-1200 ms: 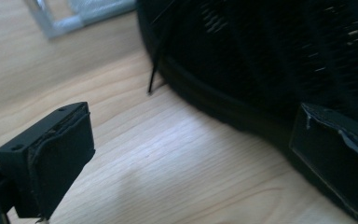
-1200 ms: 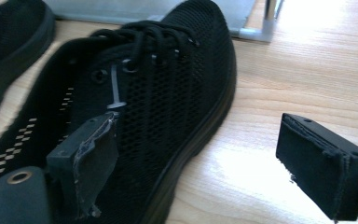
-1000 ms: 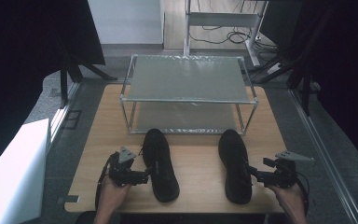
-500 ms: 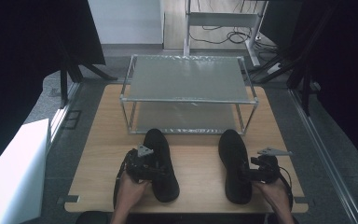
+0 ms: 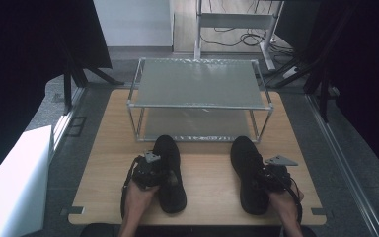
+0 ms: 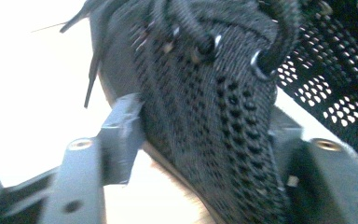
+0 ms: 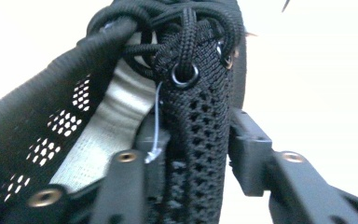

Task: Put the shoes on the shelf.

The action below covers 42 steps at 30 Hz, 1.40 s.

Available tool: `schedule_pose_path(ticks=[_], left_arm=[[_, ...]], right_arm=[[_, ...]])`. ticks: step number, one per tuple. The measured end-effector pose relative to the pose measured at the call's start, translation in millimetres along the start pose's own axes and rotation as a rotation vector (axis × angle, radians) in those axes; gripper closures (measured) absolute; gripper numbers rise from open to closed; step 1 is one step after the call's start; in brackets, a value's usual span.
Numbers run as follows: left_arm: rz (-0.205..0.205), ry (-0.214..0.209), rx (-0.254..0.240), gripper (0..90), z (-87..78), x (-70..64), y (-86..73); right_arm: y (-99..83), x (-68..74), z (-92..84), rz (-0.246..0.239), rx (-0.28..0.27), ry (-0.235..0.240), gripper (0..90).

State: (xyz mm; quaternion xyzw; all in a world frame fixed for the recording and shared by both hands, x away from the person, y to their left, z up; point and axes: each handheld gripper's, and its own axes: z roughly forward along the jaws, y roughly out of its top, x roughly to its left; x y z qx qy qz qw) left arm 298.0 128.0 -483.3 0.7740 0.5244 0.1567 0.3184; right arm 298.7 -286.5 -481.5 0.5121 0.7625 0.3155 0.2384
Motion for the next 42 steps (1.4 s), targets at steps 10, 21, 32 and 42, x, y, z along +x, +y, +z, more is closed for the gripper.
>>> schedule_pose_path(ticks=[10, 21, 32, 42], left_arm=[[-0.043, 0.016, -0.066, 77.3, -9.3, 14.5, -6.7], [-0.123, -0.11, -0.138, 81.3, -12.3, 18.9, -7.0], [-0.179, -0.18, -0.225, 81.0, -34.0, 13.1, 5.8], [-0.172, -0.224, -0.283, 80.8, -54.2, 3.2, 22.0]], right_arm=[[-4.9, -15.3, -4.1, 0.158, -0.049, 0.06, 75.1], [-2.6, -23.0, -11.9, 0.331, -0.112, 0.234, 75.5], [14.7, -10.6, -23.4, 0.421, -0.188, 0.393, 75.5], [37.8, 2.5, -37.9, 0.419, -0.248, 0.469, 75.4]])
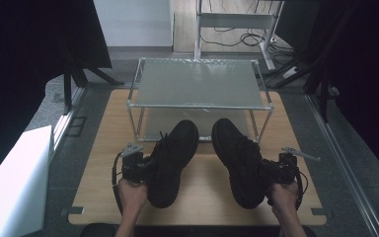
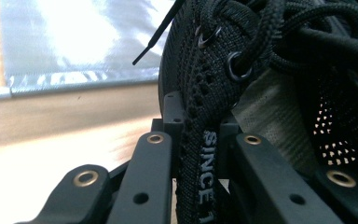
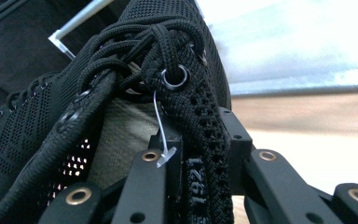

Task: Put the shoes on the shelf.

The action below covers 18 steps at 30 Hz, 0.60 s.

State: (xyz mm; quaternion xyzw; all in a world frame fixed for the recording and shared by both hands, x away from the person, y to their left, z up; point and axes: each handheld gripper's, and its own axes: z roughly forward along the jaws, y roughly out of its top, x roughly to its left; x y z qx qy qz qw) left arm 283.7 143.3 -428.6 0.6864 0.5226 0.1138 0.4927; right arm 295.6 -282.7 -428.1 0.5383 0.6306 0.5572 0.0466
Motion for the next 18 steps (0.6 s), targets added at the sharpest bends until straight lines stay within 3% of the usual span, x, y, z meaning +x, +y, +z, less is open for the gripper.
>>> schedule_pose_path(ticks=[18], left_arm=[[-0.018, -0.017, -0.029, 80.7, -10.6, -11.8, 21.1]], right_arm=[[15.8, 16.6, 7.5, 0.042, 0.002, 0.05, 75.5]])
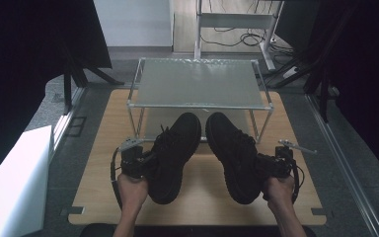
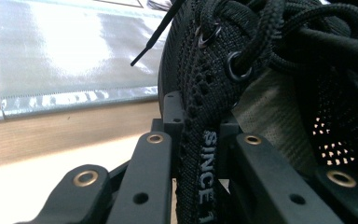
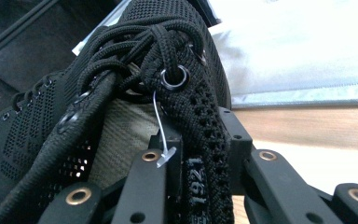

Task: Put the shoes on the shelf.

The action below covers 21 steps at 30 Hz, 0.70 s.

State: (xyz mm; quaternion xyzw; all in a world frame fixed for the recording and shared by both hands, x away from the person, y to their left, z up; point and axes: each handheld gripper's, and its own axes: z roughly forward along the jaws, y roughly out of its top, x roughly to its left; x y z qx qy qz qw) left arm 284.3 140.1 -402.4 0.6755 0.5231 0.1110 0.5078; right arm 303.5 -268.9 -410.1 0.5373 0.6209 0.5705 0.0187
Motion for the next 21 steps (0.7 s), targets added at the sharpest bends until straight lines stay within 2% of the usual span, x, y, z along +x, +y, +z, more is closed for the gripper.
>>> schedule_pose_path(ticks=[7, 21], left_arm=[[-0.029, -0.003, -0.028, 80.6, -5.0, -5.1, 13.8], [-0.107, -0.007, -0.09, 80.3, -1.0, -9.9, 50.4]], right_arm=[[12.2, 10.1, -0.5, 0.02, -0.012, 0.008, 75.5], [46.5, 26.0, 8.4, 0.123, -0.056, 0.047, 75.5]])
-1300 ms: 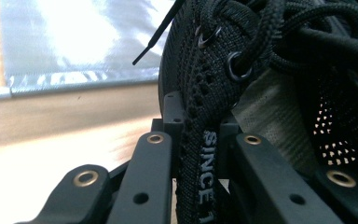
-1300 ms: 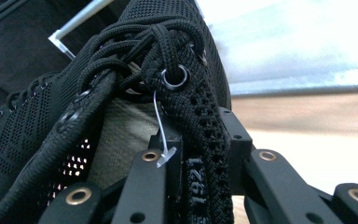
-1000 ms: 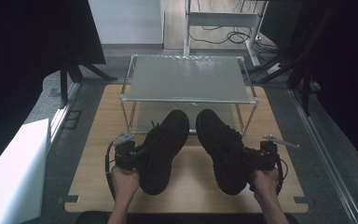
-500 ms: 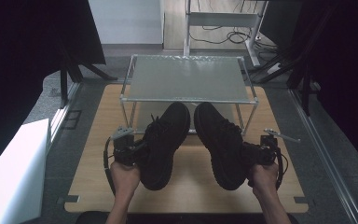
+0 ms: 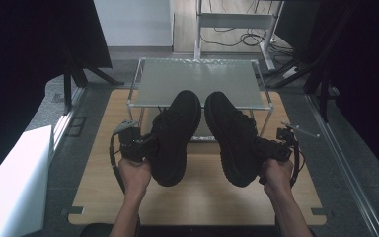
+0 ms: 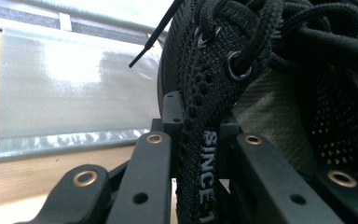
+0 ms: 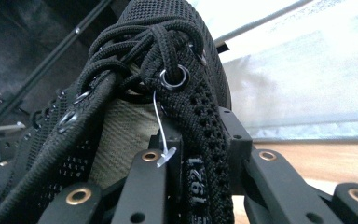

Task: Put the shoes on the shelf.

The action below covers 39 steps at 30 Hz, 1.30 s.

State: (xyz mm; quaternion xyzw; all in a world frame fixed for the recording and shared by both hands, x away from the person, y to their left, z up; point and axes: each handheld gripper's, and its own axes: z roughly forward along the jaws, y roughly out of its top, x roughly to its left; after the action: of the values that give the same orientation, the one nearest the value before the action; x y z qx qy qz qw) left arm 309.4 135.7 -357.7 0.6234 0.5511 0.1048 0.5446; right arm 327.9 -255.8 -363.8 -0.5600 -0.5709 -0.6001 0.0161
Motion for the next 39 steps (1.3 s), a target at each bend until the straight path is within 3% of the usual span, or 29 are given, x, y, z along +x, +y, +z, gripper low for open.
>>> schedule_pose_path(ticks=[8, 20, 26, 32, 39], left_arm=[[-0.049, 0.012, -0.03, 80.0, 12.4, 0.1, 22.3], [-0.095, 0.044, -0.045, 79.5, 40.2, -1.9, 54.6], [-0.141, 0.068, -0.058, 79.3, 50.6, 0.6, 71.0], [-0.153, 0.098, -0.053, 78.4, 60.9, -0.5, 87.8], [-0.165, 0.146, -0.038, 77.6, 77.8, -2.4, 104.0]], right_arm=[[19.5, 6.5, 12.2, 0.037, -0.031, 0.005, 75.5], [51.6, 12.6, 40.5, 0.067, -0.054, -0.051, 75.5], [65.1, 13.3, 53.4, 0.096, -0.063, -0.066, 75.5], [78.7, 15.7, 70.2, 0.107, -0.065, -0.121, 75.5], [93.1, 16.8, 86.2, 0.083, -0.094, -0.187, 75.5]])
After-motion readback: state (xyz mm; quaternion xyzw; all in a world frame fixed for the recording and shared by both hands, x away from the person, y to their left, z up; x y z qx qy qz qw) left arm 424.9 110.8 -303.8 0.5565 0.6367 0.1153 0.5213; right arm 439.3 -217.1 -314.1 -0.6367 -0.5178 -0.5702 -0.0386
